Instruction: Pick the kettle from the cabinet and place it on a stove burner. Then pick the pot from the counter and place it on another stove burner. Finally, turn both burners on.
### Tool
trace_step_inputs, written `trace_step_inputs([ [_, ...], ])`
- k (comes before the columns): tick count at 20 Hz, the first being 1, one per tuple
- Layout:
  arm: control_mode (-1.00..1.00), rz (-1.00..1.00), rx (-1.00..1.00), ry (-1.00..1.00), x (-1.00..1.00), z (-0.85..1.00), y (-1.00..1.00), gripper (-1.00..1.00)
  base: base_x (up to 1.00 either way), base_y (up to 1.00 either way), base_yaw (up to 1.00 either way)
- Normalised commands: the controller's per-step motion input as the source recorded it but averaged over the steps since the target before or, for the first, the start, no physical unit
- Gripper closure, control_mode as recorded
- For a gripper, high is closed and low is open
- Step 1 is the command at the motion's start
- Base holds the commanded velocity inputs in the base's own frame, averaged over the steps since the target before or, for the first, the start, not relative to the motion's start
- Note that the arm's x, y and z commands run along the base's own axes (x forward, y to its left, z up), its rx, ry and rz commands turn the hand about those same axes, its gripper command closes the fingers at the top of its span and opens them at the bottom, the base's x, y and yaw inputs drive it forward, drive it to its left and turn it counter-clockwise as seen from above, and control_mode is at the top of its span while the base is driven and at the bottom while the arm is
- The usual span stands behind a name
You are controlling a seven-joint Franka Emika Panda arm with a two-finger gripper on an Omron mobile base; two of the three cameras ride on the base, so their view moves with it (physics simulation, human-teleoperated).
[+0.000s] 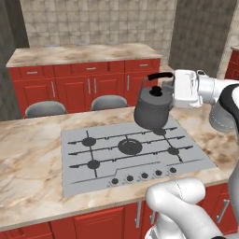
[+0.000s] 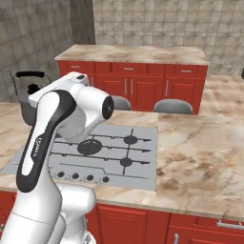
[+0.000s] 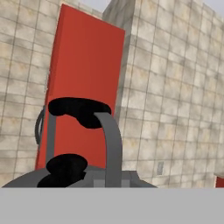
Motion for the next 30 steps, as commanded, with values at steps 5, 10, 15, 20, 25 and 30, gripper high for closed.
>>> trace_step_inputs([
  [5,-1.0,0.01,0.0,-0.02,0.0,-0.16,-0.06,1.0,0.0,0.0,0.0],
  [10,-1.0,0.0,0.0,-0.01,0.03,-0.23,-0.1,1.0,0.0,0.0,0.0],
  [15,-1.0,0.0,0.0,0.0,0.15,-0.21,-0.02,1.0,0.0,0.0,0.0],
  [20,-1.0,0.0,0.0,0.0,0.3,-0.21,0.0,1.0,0.0,0.0,0.0],
  [25,-1.0,0.0,0.0,0.0,0.28,-0.22,-0.01,1.0,0.0,0.0,0.0],
  [30,-1.0,0.01,0.0,0.0,0.27,-0.29,-0.08,1.0,0.0,0.0,0.0],
])
